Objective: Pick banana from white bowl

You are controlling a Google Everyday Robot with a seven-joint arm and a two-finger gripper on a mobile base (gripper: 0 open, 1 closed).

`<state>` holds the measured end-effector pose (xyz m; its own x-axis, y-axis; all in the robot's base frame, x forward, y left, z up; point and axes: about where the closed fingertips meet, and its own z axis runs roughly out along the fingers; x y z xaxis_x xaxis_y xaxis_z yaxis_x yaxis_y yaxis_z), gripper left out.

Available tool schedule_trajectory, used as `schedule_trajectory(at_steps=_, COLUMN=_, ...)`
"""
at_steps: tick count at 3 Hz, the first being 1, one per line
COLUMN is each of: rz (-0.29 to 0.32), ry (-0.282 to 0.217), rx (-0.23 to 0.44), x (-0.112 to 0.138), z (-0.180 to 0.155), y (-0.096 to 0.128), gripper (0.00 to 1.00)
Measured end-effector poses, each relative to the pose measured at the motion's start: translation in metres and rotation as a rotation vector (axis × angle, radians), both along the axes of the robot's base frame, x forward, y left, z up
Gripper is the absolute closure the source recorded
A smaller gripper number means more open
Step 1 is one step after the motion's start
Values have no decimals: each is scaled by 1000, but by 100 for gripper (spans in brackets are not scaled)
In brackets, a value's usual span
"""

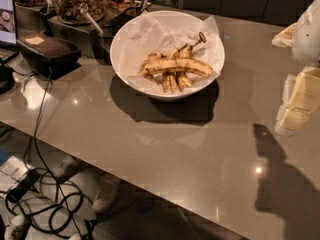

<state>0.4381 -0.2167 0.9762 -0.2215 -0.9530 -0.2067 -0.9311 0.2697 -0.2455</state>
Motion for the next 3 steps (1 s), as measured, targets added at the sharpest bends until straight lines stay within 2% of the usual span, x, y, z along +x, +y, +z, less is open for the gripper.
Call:
schedule_trajectory(at_steps=1, rz=0, ry=0, rx=0, x=0, z=0, y=0, gripper=0)
schedule_trajectory(at_steps=2, rz=22, ry=47, rx=7, x=21, z=2, y=14, gripper=0)
schedule_trajectory(at_steps=3, rz=89, ry=141, rx=5, x=81, z=-15, y=52, gripper=0)
